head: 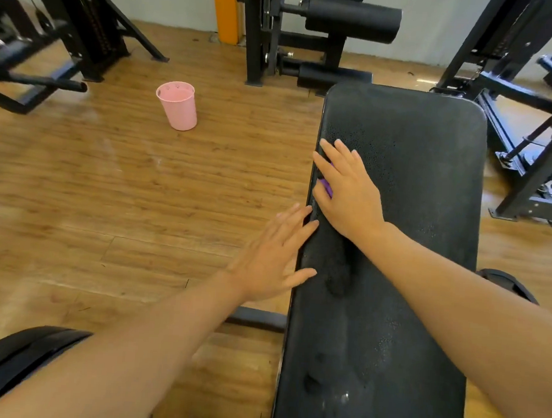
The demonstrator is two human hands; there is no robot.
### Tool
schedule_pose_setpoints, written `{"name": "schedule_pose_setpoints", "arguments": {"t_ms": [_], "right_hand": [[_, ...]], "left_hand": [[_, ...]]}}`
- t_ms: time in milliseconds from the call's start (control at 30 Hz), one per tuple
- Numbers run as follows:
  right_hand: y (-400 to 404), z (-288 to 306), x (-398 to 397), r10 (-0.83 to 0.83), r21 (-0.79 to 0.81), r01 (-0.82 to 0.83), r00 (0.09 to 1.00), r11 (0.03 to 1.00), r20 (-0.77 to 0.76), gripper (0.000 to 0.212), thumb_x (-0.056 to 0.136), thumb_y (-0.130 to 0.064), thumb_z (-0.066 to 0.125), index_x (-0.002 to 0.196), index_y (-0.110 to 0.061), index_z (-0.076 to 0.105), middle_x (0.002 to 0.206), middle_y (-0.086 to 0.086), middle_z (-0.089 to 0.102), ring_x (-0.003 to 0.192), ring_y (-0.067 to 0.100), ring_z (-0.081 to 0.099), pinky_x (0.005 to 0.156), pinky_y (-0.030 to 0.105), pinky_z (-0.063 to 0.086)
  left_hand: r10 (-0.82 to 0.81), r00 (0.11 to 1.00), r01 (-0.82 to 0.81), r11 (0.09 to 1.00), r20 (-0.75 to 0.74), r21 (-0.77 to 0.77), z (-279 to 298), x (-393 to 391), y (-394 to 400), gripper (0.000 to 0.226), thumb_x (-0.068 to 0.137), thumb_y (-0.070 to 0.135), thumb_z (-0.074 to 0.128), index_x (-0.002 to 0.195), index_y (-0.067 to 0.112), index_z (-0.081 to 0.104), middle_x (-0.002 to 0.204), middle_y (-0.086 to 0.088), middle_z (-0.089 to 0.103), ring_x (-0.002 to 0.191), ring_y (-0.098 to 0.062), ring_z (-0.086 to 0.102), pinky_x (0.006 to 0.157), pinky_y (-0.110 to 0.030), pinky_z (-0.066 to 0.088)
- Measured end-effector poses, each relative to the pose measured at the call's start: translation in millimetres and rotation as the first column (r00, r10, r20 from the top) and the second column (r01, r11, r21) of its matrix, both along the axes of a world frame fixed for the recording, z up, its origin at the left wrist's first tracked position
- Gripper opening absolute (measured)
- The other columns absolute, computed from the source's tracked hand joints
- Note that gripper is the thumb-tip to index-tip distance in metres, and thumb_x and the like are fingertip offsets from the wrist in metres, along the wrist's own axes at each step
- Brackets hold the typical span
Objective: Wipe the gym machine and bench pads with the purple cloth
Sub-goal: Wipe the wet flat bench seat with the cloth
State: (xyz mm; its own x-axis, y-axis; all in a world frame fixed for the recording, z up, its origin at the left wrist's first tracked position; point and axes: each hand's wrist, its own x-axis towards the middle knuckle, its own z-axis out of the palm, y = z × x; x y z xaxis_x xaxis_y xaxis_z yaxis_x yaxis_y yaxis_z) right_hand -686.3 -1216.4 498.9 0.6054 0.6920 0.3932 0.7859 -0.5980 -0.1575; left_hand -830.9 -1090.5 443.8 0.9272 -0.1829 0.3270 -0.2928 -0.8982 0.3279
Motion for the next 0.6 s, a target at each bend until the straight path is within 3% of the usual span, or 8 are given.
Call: {"name": "schedule_pose_setpoints", "arguments": {"t_ms": [100, 167, 267, 400, 467, 533, 600], "right_hand": [[-3.9, -11.9, -16.6, -0.18, 0.145, 0.187, 0.982, 0.972, -0.061, 0.052, 0.1, -0.024, 0.043, 0.149, -0.007, 0.038, 0.156, 0.012, 0.034, 0.148, 0.03, 0.024, 0.122, 0.045, 0.018], [-17.8, -23.2, -40.9, -0.265, 0.179, 0.284, 0.957, 0.942, -0.119, 0.056, 0.101, -0.024, 0.047, 0.152, -0.008, 0.03, 0.159, 0.011, 0.028, 0.15, 0.028, 0.017, 0.122, 0.045, 0.017], [-32.6, -38.5, -78.9, -0.217, 0.104, 0.227, 0.971, 0.968, -0.099, 0.061, 0.101, -0.033, 0.044, 0.153, -0.006, 0.028, 0.16, 0.013, 0.025, 0.151, 0.03, 0.014, 0.122, 0.046, 0.015], [-37.2, -42.1, -77.8, -0.108, -0.034, 0.111, 0.99, 0.993, 0.089, 0.056, 0.101, -0.029, 0.036, 0.148, 0.002, 0.036, 0.156, 0.018, 0.033, 0.146, 0.033, 0.027, 0.117, 0.05, 0.03], [-23.2, -36.0, -60.8, -0.277, 0.045, 0.276, 0.96, 0.96, 0.03, 0.055, 0.102, -0.023, 0.036, 0.148, 0.006, 0.032, 0.156, 0.021, 0.03, 0.146, 0.034, 0.028, 0.118, 0.05, 0.028], [1.7, -27.8, -51.6, -0.512, 0.172, 0.533, 0.846, 0.829, -0.15, 0.054, 0.102, -0.018, 0.04, 0.148, 0.008, 0.029, 0.157, 0.024, 0.027, 0.146, 0.037, 0.024, 0.119, 0.053, 0.024], [23.0, -28.3, -53.9, -0.624, 0.19, 0.643, 0.766, 0.742, -0.153, 0.052, 0.102, -0.018, 0.036, 0.147, 0.008, 0.033, 0.155, 0.025, 0.03, 0.145, 0.04, 0.027, 0.118, 0.053, 0.024]], "left_hand": [[-0.059, 0.963, 0.08, 0.994, -0.263, 0.071, 34.8, 25.3, 23.1, 0.118, 0.081, 0.073, 0.06, 0.158, 0.009, -0.001, 0.167, -0.007, -0.01, 0.153, -0.015, -0.012, 0.126, -0.036, -0.002], [-0.048, 0.96, 0.121, 0.96, -0.276, 0.254, 54.1, 46.7, 33.8, 0.133, 0.073, 0.08, 0.061, 0.156, 0.007, -0.012, 0.164, -0.008, -0.022, 0.151, -0.017, -0.021, 0.123, -0.032, -0.013], [-0.054, 0.969, 0.173, 0.846, -0.242, 0.505, 73.1, 74.0, 46.9, 0.14, 0.068, 0.088, 0.055, 0.154, 0.006, -0.019, 0.162, -0.01, -0.027, 0.15, -0.022, -0.025, 0.121, -0.038, -0.017], [-0.129, 0.968, 0.238, 0.754, -0.217, 0.613, 80.5, 100.1, 53.7, 0.146, 0.064, 0.092, 0.055, 0.152, 0.005, -0.023, 0.162, -0.013, -0.027, 0.15, -0.025, -0.023, 0.122, -0.041, -0.014], [-0.153, 0.97, 0.24, 0.743, -0.189, 0.625, 76.2, 103.4, 53.8, 0.148, 0.063, 0.092, 0.055, 0.152, 0.003, -0.022, 0.162, -0.015, -0.026, 0.15, -0.027, -0.023, 0.123, -0.041, -0.012], [-0.153, 0.974, 0.224, 0.75, -0.165, 0.622, 70.4, 102.0, 52.7, 0.147, 0.064, 0.092, 0.055, 0.153, 0.003, -0.02, 0.162, -0.016, -0.025, 0.151, -0.028, -0.022, 0.123, -0.039, -0.013], [-0.157, 0.975, 0.22, 0.755, -0.155, 0.618, 69.1, 101.9, 53.2, 0.144, 0.066, 0.09, 0.055, 0.153, 0.003, -0.02, 0.162, -0.015, -0.025, 0.151, -0.028, -0.022, 0.123, -0.038, -0.014]]}}
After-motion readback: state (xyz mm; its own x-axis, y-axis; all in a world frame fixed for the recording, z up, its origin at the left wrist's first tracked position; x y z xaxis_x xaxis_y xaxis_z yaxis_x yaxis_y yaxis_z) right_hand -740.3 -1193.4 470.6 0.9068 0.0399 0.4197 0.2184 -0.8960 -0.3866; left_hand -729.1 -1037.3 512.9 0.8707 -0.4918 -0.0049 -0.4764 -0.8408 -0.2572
